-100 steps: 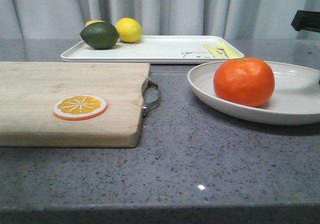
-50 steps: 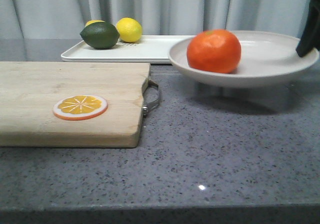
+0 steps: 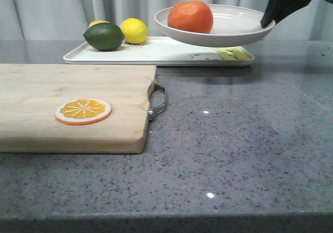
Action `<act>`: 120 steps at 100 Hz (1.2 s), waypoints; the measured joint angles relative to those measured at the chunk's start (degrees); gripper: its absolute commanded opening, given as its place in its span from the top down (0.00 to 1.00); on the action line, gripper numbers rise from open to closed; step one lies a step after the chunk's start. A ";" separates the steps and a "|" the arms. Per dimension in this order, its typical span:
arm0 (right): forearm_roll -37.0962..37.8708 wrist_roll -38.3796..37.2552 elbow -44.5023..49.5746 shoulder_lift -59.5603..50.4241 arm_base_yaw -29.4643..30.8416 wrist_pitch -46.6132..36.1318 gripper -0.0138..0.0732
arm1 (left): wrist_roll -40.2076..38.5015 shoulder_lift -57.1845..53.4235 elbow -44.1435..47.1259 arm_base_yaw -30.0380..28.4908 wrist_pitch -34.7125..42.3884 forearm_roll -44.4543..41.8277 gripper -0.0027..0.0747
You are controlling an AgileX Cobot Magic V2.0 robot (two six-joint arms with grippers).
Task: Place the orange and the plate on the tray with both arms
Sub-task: 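Slide the plate with the right gripper onto the white tray, then open the right gripper and lift it away from the plate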
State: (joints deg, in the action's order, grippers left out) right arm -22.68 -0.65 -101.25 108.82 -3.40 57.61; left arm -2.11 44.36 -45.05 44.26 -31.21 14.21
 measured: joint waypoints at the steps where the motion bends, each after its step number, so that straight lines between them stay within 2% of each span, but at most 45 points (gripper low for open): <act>1: 0.00 0.00 -0.52 0.35 0.04 0.29 0.91 | 0.00 0.00 0.00 0.00 0.00 0.00 0.99; 28: -0.04 -0.92 -20.56 14.14 -2.04 5.04 0.91 | 0.00 0.51 0.00 0.00 0.00 0.00 0.99; 55: -0.59 -5.35 -39.64 27.40 -2.94 9.70 0.91 | 0.00 3.11 0.00 0.00 0.14 0.00 0.99; 72: -0.59 -6.55 -46.15 32.57 -3.06 10.74 0.91 | 0.00 4.05 0.00 0.00 0.96 0.00 0.99; 90: -0.64 -7.01 -47.30 34.23 -3.28 10.78 0.90 | 0.00 3.99 0.00 0.00 3.38 0.00 0.99; 98: -0.78 -7.07 -47.34 34.37 -3.28 10.78 0.83 | 0.00 3.99 0.00 0.00 3.77 0.00 0.99; 113: -1.01 -7.07 -47.57 34.37 -3.28 10.59 0.59 | 0.00 3.99 0.00 0.00 3.86 0.00 0.99; 120: -1.01 -7.07 -47.59 34.37 -3.28 10.59 0.55 | 0.00 3.99 0.00 0.00 3.86 0.00 0.99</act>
State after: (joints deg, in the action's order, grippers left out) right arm -23.69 -7.72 -148.84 143.19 -6.68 68.20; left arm -2.11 48.35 -45.05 44.26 -27.36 14.21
